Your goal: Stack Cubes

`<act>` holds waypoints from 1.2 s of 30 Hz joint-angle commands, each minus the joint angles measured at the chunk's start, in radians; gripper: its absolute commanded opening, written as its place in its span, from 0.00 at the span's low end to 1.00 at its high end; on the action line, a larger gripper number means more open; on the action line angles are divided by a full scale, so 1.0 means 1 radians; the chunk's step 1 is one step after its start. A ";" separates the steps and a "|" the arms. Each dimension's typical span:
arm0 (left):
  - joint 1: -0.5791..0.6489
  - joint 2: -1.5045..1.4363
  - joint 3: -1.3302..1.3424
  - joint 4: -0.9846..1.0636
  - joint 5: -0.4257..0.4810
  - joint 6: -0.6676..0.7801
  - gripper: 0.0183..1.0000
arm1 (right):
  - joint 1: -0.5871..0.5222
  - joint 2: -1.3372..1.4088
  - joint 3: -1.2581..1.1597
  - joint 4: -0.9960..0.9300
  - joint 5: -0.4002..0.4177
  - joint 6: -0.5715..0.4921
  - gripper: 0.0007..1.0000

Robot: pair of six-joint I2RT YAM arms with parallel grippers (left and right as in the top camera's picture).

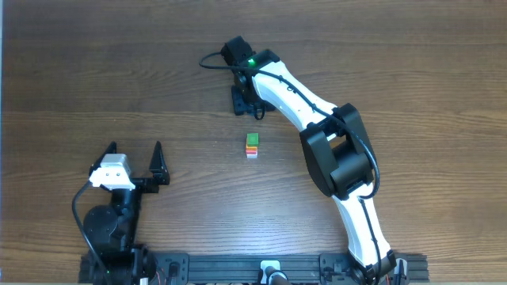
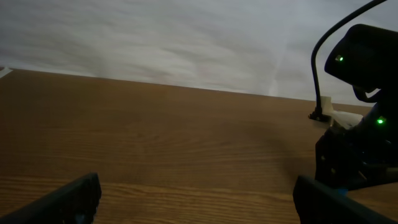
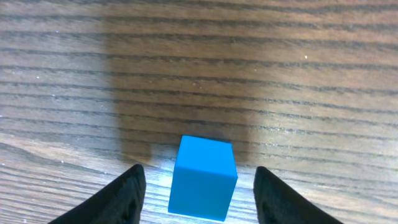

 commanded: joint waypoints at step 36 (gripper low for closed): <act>0.005 -0.008 -0.010 0.003 0.006 0.018 1.00 | -0.006 -0.002 0.229 -0.200 0.058 0.023 0.01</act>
